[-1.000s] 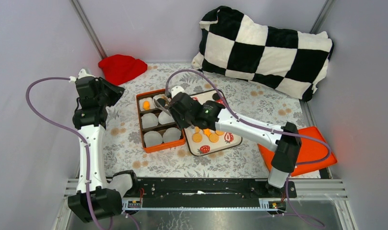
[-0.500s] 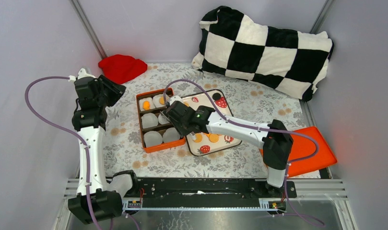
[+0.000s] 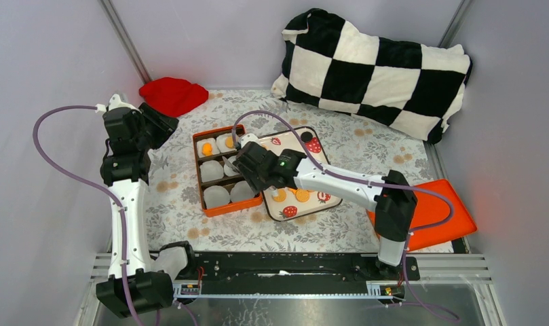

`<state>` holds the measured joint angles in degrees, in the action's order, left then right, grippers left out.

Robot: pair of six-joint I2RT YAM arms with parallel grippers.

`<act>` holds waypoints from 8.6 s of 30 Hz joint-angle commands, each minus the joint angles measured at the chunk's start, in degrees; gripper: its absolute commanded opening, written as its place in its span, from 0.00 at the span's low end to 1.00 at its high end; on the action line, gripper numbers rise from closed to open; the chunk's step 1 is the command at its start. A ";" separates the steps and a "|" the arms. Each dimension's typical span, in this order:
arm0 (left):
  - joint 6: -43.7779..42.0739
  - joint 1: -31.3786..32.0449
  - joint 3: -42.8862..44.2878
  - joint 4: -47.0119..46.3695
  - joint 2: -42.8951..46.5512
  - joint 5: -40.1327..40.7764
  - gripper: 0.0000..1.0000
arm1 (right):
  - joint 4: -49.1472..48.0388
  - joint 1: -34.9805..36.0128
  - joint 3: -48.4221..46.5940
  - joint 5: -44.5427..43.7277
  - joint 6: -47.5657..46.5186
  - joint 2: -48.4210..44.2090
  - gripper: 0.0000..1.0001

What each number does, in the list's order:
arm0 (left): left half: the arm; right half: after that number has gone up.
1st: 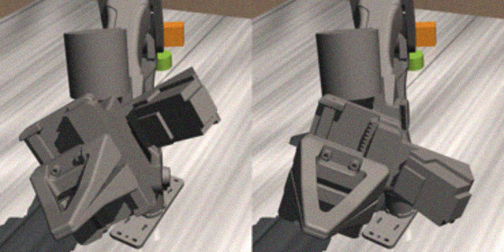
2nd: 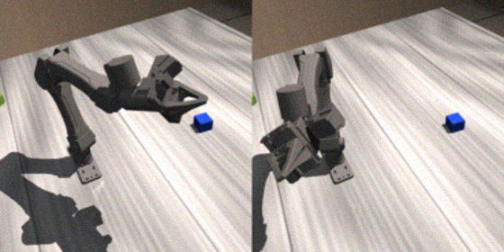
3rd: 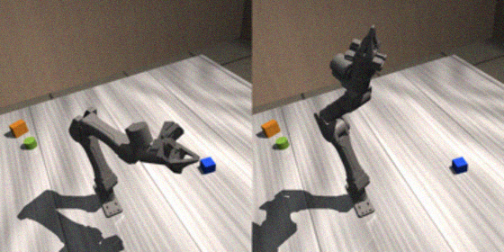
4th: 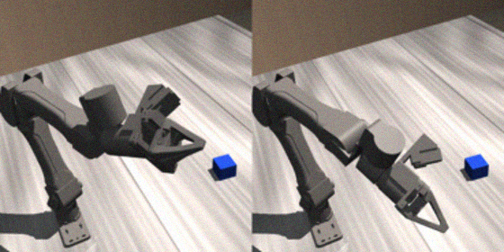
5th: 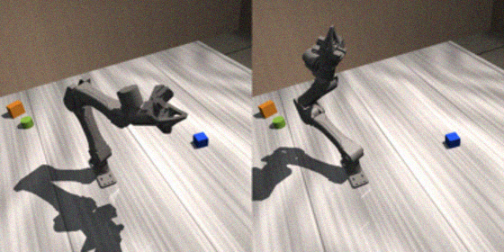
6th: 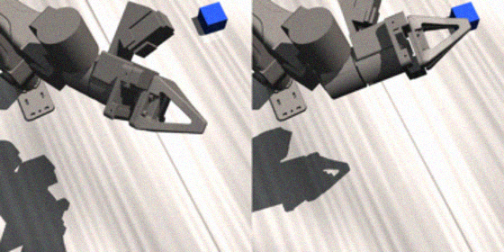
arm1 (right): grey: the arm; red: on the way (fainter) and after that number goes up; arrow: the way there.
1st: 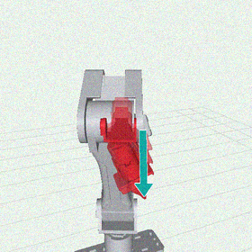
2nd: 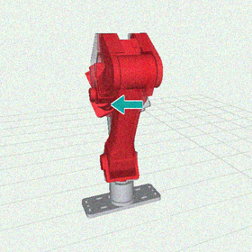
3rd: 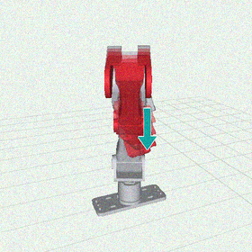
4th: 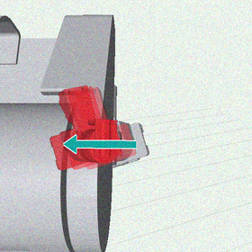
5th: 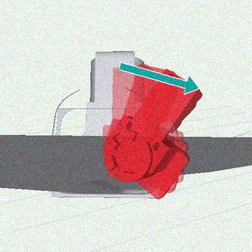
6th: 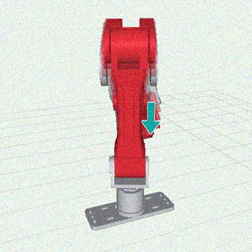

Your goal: Pack the cookies

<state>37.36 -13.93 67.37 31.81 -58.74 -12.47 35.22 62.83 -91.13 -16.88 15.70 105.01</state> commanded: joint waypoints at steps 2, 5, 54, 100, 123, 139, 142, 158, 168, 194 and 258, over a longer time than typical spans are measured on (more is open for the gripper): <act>-1.02 0.05 0.46 -1.83 0.87 -1.39 0.54 | -1.12 -0.08 -3.21 -2.23 -0.75 -2.95 0.57; -1.07 0.07 0.48 -1.80 0.82 -1.40 0.54 | -1.09 -0.07 -3.10 -2.87 -0.24 -3.47 0.54; 0.31 0.16 -1.39 -2.81 0.00 -3.54 0.54 | -9.10 -11.49 9.77 3.71 -0.67 0.52 0.59; 0.52 -0.39 5.75 3.56 -3.52 1.35 0.50 | -0.24 6.08 -9.25 8.83 -0.22 2.20 0.04; -1.62 -0.62 2.44 0.79 -2.04 -0.70 0.51 | -1.25 6.03 -15.93 0.05 -3.75 11.35 0.48; -1.30 -0.50 0.15 -4.01 1.09 -5.75 0.53 | -4.53 6.11 -7.78 -2.59 -3.23 0.02 0.56; -0.65 -0.56 -0.28 -4.42 0.91 -6.41 0.53 | -3.22 6.08 -6.17 -3.79 -3.48 0.51 0.71; -1.04 -0.49 -2.27 -3.95 1.32 -6.82 0.53 | -5.07 5.55 -11.04 5.01 -0.81 16.15 0.78; -1.32 -0.53 -3.25 -4.28 0.93 -7.45 0.53 | -5.45 4.71 -10.36 5.09 0.38 15.97 0.34; -1.27 -0.48 -3.67 -4.03 1.08 -8.19 0.53 | -5.02 4.69 -8.45 5.37 -0.51 7.40 0.33; 0.87 0.31 -6.31 -7.50 0.29 -14.45 0.55 | -2.36 -0.78 24.36 1.21 9.87 -14.42 0.48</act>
<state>38.44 -13.87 61.58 26.06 -58.39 -26.15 32.27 62.17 -65.65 -18.90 25.78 91.26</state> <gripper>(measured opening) 0.555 0.491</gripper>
